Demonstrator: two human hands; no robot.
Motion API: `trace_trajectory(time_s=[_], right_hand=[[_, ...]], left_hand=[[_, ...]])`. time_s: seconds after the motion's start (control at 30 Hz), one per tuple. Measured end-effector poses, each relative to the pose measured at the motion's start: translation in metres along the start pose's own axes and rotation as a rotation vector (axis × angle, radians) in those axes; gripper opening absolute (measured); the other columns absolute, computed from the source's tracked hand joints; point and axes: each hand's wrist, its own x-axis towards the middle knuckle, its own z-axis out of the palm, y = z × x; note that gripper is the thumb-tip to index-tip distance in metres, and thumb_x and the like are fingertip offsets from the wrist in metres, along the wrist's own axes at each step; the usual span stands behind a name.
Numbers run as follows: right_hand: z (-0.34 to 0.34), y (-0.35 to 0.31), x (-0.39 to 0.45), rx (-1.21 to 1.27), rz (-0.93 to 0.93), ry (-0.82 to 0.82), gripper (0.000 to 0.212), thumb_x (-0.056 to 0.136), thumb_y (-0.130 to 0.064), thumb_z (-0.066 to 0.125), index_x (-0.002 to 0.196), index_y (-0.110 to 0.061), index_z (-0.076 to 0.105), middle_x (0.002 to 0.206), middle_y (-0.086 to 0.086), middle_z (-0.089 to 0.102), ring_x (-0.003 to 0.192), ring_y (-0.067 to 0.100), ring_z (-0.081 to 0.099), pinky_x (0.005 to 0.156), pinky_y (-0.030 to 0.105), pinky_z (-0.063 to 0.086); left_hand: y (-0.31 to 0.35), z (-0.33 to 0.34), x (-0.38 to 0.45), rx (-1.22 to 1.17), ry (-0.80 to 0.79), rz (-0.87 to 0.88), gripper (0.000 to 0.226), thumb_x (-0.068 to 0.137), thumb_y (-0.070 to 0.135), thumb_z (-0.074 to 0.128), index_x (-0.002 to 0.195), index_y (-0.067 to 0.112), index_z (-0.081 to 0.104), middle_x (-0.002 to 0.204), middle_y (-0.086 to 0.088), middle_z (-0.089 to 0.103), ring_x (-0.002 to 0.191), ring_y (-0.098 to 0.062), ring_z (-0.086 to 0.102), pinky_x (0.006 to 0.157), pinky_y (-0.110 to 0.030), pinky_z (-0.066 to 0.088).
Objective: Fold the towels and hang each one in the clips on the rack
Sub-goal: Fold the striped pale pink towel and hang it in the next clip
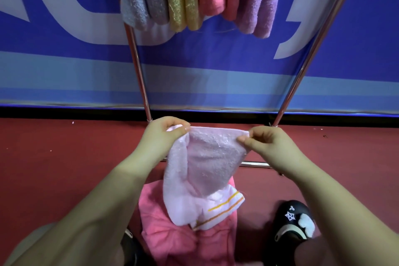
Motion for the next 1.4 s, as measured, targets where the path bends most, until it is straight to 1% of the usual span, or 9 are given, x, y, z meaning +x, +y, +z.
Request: trace_trajectory(time_s=[0.07,0.17,0.3,0.47,0.6,0.83,1.03,1.23,1.4], right_hand=[[0.003,0.004,0.002,0.136,0.055,0.067,0.027,0.085,-0.016,0.066,0.07,0.005,0.061,0.057,0.0,0.056,0.048,0.001,0.047,0.055,0.01,0.041],[0.009,0.01,0.005,0.336,0.14,0.196,0.023,0.083,-0.011,0.067,0.076,0.01,0.061,0.064,0.01,0.059,0.063,0.016,0.054,0.075,0.034,0.053],[0.02,0.008,0.007,0.361,0.134,0.242,0.017,0.083,-0.01,0.067,0.067,-0.005,0.062,0.057,0.002,0.056,0.06,0.014,0.051,0.069,0.033,0.048],[0.041,0.006,0.006,0.307,0.096,0.208,0.021,0.082,-0.019,0.07,0.065,-0.007,0.066,0.057,0.004,0.055,0.058,0.012,0.046,0.061,0.03,0.043],[0.048,0.008,0.012,0.332,0.153,0.265,0.016,0.08,-0.017,0.071,0.071,-0.005,0.071,0.067,0.022,0.066,0.064,0.015,0.053,0.066,0.042,0.054],[0.052,0.006,0.019,0.644,0.364,0.181,0.016,0.084,-0.009,0.065,0.073,0.003,0.064,0.075,0.019,0.057,0.071,0.024,0.055,0.062,0.028,0.054],[0.049,0.007,0.027,0.659,0.339,0.235,0.031,0.084,-0.01,0.065,0.093,0.019,0.061,0.08,0.02,0.059,0.074,0.024,0.057,0.069,0.031,0.055],[0.041,0.01,0.026,0.482,0.294,0.35,0.021,0.08,-0.015,0.07,0.073,0.004,0.064,0.068,0.014,0.06,0.066,0.02,0.057,0.069,0.035,0.055],[0.044,0.0,0.021,0.514,0.239,0.328,0.011,0.082,-0.011,0.069,0.071,-0.01,0.064,0.068,0.012,0.061,0.067,0.018,0.056,0.069,0.033,0.053]], left_hand=[[0.0,0.005,0.001,-0.253,0.003,-0.204,0.017,0.087,0.003,0.059,0.099,0.011,0.067,0.092,-0.003,0.068,0.077,-0.005,0.061,0.077,-0.018,0.049],[0.004,0.014,0.001,-0.568,-0.076,-0.431,0.038,0.089,-0.009,0.046,0.126,-0.002,0.052,0.102,-0.011,0.064,0.084,-0.016,0.061,0.078,-0.027,0.051],[0.007,0.029,-0.002,-0.523,-0.109,-0.406,0.044,0.09,-0.011,0.044,0.133,-0.001,0.046,0.114,-0.011,0.062,0.095,-0.02,0.059,0.087,-0.031,0.048],[0.012,0.051,-0.008,-0.477,-0.182,-0.362,0.039,0.09,-0.006,0.048,0.128,0.002,0.049,0.097,-0.002,0.065,0.083,-0.011,0.061,0.077,-0.023,0.052],[0.015,0.057,-0.009,-0.509,-0.268,-0.343,0.046,0.085,-0.016,0.043,0.127,0.002,0.051,0.114,-0.013,0.064,0.101,-0.022,0.06,0.095,-0.033,0.045],[0.016,0.054,-0.007,-0.499,-0.354,-0.27,0.034,0.087,-0.012,0.048,0.104,0.013,0.063,0.101,-0.004,0.071,0.092,-0.012,0.067,0.087,-0.024,0.051],[0.008,0.053,-0.004,-0.505,-0.26,-0.302,0.014,0.085,0.0,0.058,0.092,0.009,0.067,0.091,-0.012,0.067,0.083,-0.019,0.061,0.076,-0.025,0.051],[0.01,0.052,-0.002,-0.554,-0.112,-0.278,0.011,0.086,0.004,0.06,0.079,0.01,0.067,0.06,0.006,0.068,0.055,-0.002,0.06,0.057,-0.012,0.051],[0.009,0.053,-0.004,-0.527,-0.076,-0.235,0.01,0.086,0.002,0.06,0.085,0.009,0.068,0.06,0.008,0.07,0.055,0.002,0.062,0.061,-0.012,0.053]])
